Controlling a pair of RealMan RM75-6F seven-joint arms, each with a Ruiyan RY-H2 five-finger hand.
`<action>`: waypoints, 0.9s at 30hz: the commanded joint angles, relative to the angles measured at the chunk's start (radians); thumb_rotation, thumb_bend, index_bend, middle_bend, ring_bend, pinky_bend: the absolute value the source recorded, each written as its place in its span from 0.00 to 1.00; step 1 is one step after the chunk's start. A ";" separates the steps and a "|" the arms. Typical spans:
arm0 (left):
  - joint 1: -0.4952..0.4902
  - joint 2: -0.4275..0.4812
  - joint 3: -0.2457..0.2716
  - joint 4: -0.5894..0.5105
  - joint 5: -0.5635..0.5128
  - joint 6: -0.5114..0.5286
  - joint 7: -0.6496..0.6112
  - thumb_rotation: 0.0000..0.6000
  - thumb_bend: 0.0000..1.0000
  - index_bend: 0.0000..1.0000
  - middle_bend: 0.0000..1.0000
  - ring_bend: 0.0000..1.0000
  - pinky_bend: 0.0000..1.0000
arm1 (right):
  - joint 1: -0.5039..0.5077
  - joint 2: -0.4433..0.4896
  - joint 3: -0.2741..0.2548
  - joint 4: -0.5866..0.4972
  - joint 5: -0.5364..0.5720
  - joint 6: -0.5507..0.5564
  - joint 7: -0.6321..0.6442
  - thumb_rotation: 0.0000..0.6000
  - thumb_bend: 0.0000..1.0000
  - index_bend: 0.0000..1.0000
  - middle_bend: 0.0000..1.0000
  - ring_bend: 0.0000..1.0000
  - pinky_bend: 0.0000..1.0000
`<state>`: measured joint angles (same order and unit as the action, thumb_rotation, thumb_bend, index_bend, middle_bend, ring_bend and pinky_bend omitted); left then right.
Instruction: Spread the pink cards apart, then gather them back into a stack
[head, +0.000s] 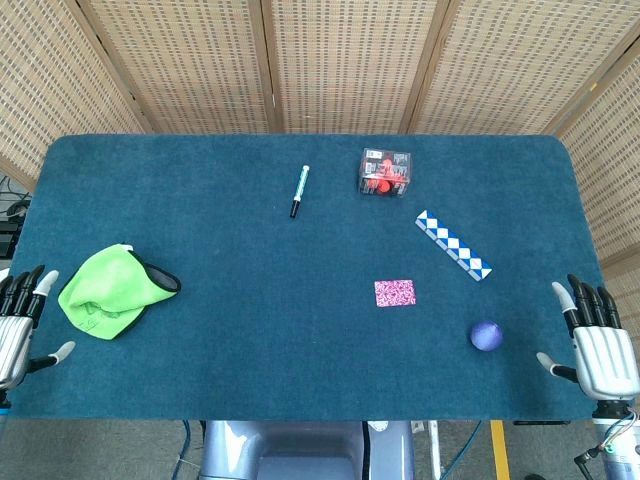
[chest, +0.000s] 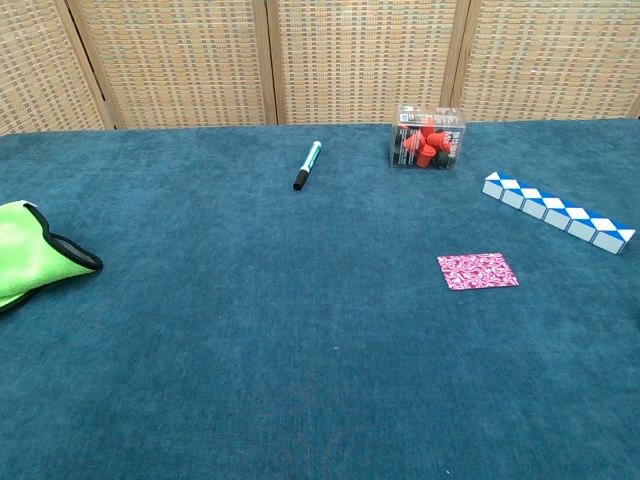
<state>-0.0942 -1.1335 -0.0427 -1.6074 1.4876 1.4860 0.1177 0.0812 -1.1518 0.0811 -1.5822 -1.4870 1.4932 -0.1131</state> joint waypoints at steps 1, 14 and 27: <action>0.000 0.000 0.001 0.001 0.002 0.001 0.001 1.00 0.00 0.00 0.00 0.00 0.00 | 0.001 -0.002 -0.001 0.002 -0.001 -0.001 -0.002 1.00 0.00 0.00 0.00 0.00 0.00; -0.005 0.001 -0.004 -0.002 -0.008 -0.010 -0.002 1.00 0.00 0.00 0.00 0.00 0.00 | 0.149 0.007 0.015 -0.011 -0.050 -0.195 0.031 1.00 0.16 0.00 0.00 0.00 0.00; -0.005 -0.004 -0.008 0.002 -0.018 -0.009 -0.003 1.00 0.00 0.00 0.00 0.00 0.00 | 0.467 -0.102 0.087 0.053 -0.004 -0.590 0.193 1.00 0.99 0.03 0.00 0.00 0.00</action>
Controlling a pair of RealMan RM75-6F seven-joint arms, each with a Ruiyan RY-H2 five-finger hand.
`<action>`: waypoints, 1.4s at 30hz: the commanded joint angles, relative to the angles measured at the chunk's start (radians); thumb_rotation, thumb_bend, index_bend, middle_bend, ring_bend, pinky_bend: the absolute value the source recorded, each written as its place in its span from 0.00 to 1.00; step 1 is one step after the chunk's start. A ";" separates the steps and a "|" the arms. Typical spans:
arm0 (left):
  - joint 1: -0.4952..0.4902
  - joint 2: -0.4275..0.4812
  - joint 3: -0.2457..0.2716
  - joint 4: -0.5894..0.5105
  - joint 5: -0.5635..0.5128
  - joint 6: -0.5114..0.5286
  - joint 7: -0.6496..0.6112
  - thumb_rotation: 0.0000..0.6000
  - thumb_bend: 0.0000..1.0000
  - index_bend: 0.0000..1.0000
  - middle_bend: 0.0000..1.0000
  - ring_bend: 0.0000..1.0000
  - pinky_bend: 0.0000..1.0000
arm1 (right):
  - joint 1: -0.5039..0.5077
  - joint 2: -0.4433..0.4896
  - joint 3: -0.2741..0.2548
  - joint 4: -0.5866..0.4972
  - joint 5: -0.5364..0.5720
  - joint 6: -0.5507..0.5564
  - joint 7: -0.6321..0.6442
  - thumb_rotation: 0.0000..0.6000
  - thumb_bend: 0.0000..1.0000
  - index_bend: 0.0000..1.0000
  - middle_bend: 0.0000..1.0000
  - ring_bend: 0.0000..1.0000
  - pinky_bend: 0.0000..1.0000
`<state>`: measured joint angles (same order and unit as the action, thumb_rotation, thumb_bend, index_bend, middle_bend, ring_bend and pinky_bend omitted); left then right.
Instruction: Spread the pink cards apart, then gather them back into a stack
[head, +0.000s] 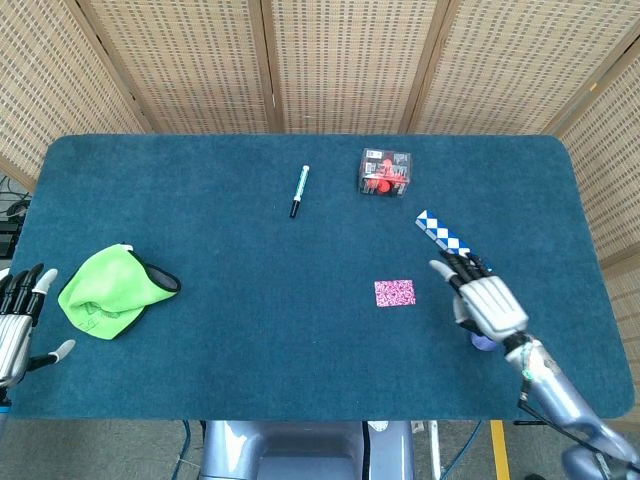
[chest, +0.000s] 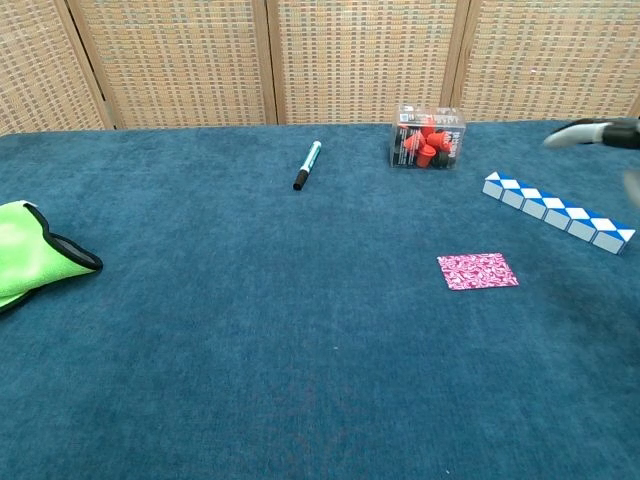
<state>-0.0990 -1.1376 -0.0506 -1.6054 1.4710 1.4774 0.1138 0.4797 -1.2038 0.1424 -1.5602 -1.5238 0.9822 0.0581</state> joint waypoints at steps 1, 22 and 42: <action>0.000 0.000 0.000 -0.001 -0.002 -0.001 0.002 1.00 0.00 0.00 0.00 0.00 0.00 | 0.086 -0.065 0.029 0.037 0.048 -0.106 0.020 1.00 1.00 0.03 0.00 0.00 0.00; 0.005 0.002 0.000 -0.003 -0.009 0.001 0.002 1.00 0.00 0.00 0.00 0.00 0.00 | 0.188 -0.204 -0.029 0.126 0.273 -0.282 -0.127 1.00 1.00 0.03 0.01 0.00 0.00; 0.006 0.000 0.000 -0.004 -0.009 0.004 0.004 1.00 0.00 0.00 0.00 0.00 0.00 | 0.176 -0.199 -0.112 0.105 0.226 -0.278 -0.119 1.00 1.00 0.09 0.10 0.01 0.02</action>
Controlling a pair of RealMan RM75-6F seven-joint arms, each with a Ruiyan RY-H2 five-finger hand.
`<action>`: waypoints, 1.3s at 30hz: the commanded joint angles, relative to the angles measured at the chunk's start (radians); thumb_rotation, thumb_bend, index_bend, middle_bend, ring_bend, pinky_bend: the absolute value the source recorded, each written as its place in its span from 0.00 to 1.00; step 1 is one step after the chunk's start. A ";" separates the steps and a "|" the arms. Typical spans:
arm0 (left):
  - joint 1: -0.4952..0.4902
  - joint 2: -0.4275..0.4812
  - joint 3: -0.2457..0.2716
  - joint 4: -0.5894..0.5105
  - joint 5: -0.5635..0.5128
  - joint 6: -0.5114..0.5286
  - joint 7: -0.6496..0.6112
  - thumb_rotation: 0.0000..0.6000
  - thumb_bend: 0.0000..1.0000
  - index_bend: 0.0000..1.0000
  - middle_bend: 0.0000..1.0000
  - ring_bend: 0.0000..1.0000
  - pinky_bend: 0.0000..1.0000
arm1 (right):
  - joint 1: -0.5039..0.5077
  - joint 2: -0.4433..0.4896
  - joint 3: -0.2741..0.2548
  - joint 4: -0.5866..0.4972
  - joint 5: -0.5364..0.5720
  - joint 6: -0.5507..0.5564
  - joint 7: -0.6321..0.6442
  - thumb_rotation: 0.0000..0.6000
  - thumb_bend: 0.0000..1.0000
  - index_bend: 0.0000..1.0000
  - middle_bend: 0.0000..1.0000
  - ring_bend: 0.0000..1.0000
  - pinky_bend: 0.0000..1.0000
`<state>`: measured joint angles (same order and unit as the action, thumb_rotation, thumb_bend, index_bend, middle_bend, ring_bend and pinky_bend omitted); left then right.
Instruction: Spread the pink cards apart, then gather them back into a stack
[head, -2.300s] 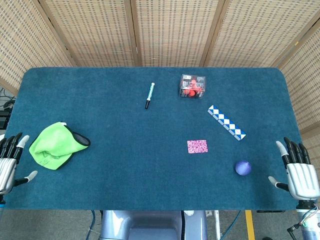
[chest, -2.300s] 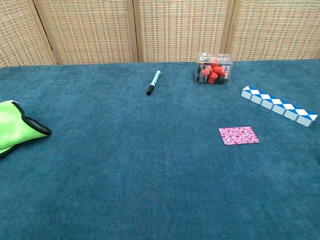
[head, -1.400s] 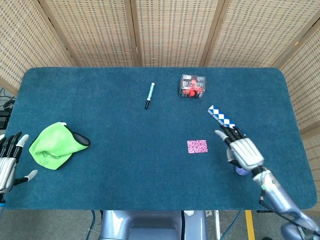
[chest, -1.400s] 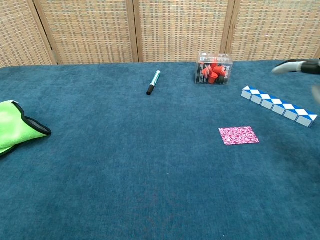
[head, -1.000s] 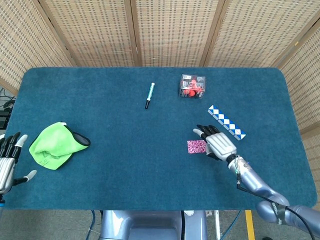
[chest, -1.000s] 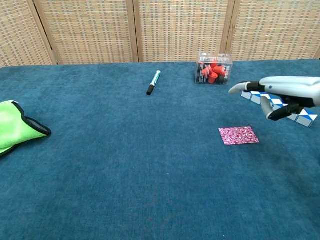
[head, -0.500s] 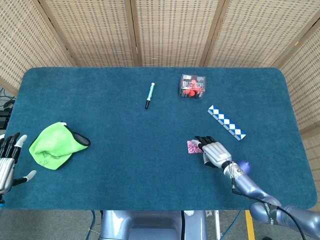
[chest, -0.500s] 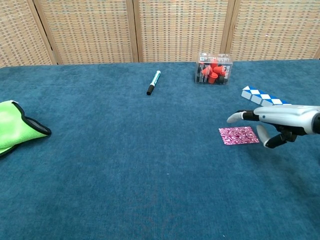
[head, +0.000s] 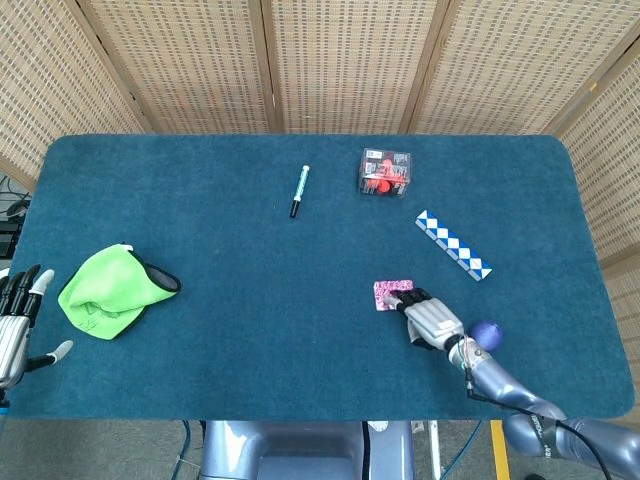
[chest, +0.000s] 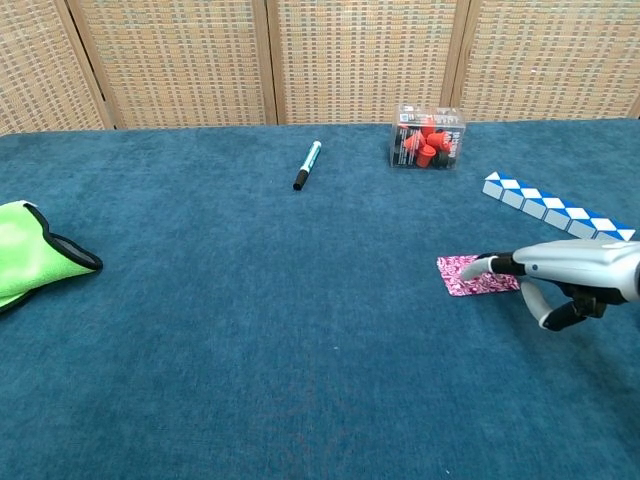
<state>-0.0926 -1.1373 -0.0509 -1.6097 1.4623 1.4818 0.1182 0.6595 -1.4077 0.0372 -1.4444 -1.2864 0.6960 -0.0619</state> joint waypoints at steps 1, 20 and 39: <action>0.000 0.000 0.000 0.000 0.000 0.000 0.000 1.00 0.00 0.00 0.00 0.00 0.00 | -0.006 0.010 -0.013 -0.021 -0.021 0.013 0.003 1.00 1.00 0.09 0.11 0.02 0.03; 0.000 0.000 0.000 -0.002 -0.001 0.000 0.003 1.00 0.00 0.00 0.00 0.00 0.00 | -0.036 0.117 -0.141 -0.209 -0.236 0.075 0.044 1.00 1.00 0.10 0.13 0.07 0.12; -0.002 0.005 0.000 -0.010 -0.010 -0.011 0.007 1.00 0.00 0.00 0.00 0.00 0.00 | -0.006 0.037 -0.026 -0.050 -0.090 0.077 0.014 1.00 1.00 0.10 0.12 0.07 0.12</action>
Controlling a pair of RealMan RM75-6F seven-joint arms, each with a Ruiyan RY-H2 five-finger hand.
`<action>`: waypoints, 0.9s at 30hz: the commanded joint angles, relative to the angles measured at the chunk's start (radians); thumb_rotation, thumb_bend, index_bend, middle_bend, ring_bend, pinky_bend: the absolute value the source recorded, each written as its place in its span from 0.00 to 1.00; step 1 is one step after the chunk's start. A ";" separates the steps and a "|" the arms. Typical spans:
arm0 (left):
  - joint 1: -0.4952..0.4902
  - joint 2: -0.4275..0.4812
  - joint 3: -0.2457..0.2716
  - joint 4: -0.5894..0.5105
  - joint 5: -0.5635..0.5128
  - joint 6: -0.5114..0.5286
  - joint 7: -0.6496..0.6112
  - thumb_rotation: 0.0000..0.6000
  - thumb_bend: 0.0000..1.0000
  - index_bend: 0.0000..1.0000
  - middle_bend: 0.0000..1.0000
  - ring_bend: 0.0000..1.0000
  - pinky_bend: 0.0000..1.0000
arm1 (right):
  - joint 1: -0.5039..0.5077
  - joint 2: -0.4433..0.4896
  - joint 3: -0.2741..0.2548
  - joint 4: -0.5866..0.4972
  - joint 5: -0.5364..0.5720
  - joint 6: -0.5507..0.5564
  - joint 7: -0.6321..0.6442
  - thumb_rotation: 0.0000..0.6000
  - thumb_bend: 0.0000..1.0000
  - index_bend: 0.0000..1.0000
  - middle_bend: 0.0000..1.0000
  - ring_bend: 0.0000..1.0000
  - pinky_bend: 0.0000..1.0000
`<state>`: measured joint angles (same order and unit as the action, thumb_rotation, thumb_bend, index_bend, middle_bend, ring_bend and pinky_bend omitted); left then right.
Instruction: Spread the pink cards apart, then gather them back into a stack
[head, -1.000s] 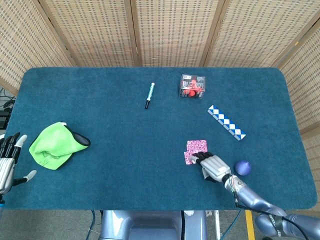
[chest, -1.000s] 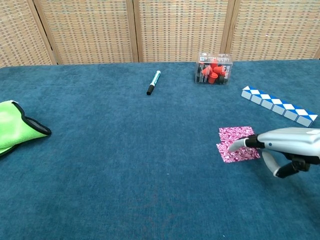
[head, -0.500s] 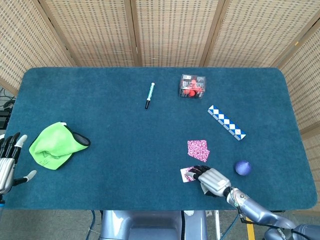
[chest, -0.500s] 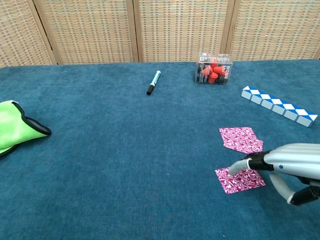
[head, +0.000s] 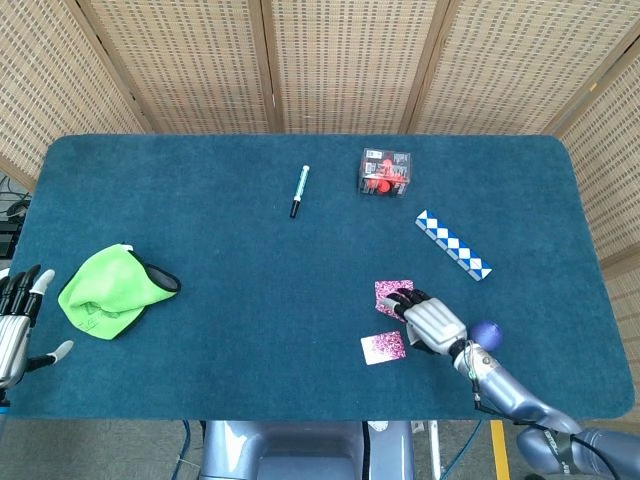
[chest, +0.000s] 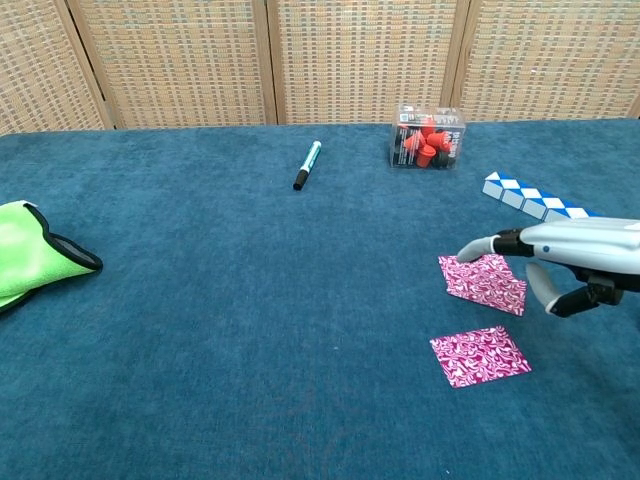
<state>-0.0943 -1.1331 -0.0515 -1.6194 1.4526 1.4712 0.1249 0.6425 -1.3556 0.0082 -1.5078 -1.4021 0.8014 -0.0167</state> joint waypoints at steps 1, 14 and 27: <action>0.000 0.001 0.000 -0.001 0.000 -0.001 0.001 1.00 0.00 0.00 0.00 0.00 0.00 | 0.013 -0.016 0.000 0.012 0.032 -0.035 -0.044 1.00 1.00 0.10 0.12 0.07 0.12; 0.000 0.002 0.001 -0.003 0.000 0.000 0.001 1.00 0.00 0.00 0.00 0.00 0.00 | 0.045 -0.043 -0.001 -0.053 0.131 -0.087 -0.172 1.00 1.00 0.10 0.12 0.07 0.12; 0.000 0.003 0.001 -0.002 0.000 -0.002 -0.002 1.00 0.00 0.00 0.00 0.00 0.00 | 0.085 -0.095 0.017 -0.126 0.221 -0.082 -0.277 1.00 1.00 0.10 0.12 0.07 0.12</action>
<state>-0.0948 -1.1300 -0.0504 -1.6219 1.4523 1.4691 0.1230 0.7222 -1.4425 0.0214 -1.6285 -1.1903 0.7168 -0.2845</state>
